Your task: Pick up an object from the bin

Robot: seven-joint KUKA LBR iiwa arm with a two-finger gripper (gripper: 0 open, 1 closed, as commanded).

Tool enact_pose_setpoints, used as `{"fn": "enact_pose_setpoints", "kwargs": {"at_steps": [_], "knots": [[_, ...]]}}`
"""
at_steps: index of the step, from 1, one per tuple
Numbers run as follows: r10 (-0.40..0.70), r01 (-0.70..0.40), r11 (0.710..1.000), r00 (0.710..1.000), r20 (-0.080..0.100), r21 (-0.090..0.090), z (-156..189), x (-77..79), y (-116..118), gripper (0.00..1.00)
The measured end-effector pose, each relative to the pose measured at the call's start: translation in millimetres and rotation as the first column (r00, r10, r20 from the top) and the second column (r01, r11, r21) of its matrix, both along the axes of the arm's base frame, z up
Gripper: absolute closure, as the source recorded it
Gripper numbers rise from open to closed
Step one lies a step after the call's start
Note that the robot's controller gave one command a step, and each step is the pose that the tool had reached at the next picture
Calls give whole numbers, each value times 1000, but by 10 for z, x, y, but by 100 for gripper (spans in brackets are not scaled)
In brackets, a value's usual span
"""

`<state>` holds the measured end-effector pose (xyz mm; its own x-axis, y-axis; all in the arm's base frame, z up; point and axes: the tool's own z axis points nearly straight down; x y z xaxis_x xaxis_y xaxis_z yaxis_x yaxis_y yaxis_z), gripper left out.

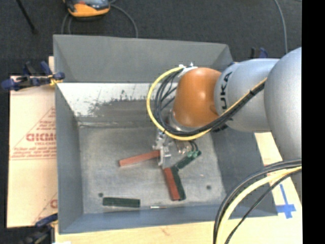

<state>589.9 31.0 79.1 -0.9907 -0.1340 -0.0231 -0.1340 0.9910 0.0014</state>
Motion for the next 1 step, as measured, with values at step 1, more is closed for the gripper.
{"fn": "enact_pose_setpoints", "kwargs": {"at_steps": [1], "knots": [[-25, 25, 1000, 1000, -15, -5, 1479, -39, -97, 100]]}}
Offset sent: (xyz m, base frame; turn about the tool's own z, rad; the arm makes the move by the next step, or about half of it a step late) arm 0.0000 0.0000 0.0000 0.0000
